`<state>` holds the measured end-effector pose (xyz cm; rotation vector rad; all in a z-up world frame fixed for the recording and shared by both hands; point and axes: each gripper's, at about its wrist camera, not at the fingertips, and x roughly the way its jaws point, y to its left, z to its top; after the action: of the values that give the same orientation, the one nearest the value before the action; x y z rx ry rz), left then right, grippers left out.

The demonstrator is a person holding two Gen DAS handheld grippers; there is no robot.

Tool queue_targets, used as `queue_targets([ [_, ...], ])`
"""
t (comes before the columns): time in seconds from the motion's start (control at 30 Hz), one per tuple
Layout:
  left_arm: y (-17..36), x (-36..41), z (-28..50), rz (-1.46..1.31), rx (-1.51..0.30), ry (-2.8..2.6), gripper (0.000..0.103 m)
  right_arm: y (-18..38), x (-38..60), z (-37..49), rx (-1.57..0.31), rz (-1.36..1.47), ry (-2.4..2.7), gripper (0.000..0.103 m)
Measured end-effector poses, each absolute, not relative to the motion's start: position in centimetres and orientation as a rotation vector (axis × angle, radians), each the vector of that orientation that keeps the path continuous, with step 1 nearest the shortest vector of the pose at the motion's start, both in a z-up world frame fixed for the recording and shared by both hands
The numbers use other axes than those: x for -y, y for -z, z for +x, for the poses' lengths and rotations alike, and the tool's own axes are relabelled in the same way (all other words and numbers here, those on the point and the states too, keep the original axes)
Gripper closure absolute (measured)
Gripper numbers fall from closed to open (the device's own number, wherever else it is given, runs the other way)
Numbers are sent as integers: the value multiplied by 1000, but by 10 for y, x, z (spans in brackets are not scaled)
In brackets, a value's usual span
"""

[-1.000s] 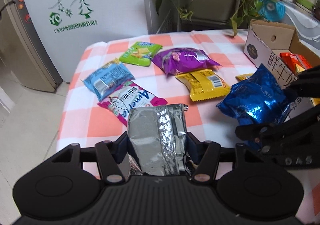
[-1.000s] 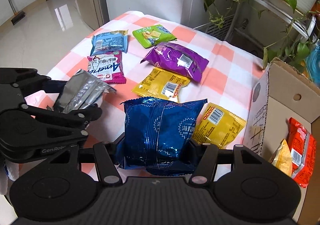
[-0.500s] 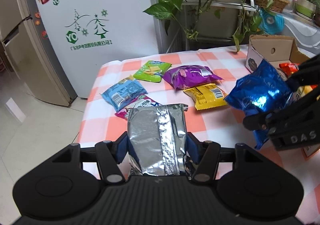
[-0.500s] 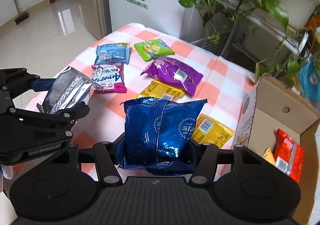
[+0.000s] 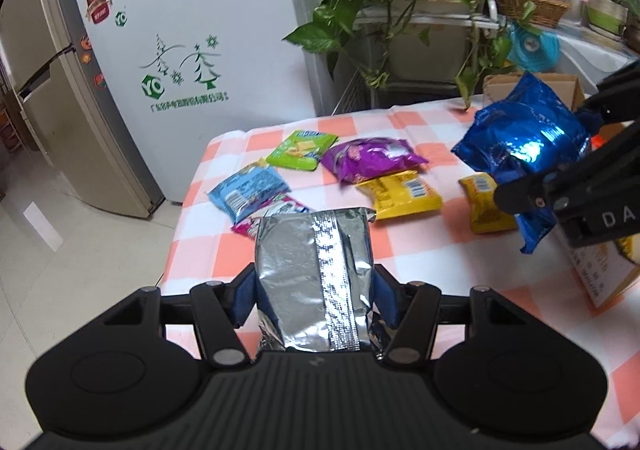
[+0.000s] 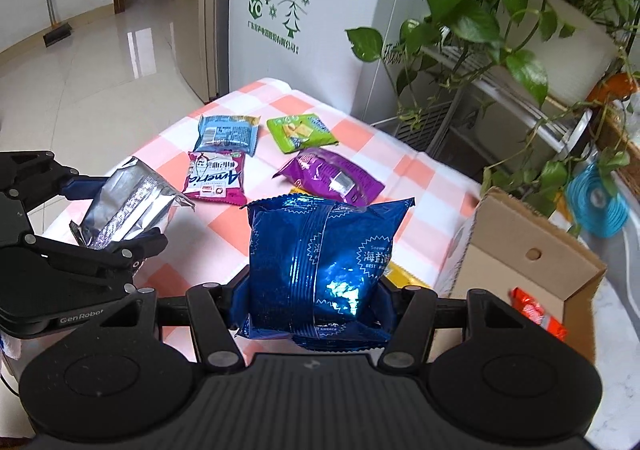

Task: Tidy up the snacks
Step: 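Lift the blue bag with the right tool while the left carries the silver bag toward the box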

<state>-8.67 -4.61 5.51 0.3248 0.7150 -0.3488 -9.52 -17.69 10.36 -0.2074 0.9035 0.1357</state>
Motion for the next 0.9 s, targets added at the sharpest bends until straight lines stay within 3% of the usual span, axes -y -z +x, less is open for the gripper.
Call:
queue_targets([
  [0.57,-83,108,-112,338,-666,498,45,-133,228,-109,-825,-202,-38,38],
  [0.9,-96,161,-125,305,-657,639,45,-149,297,-109,-792,76,22,37],
])
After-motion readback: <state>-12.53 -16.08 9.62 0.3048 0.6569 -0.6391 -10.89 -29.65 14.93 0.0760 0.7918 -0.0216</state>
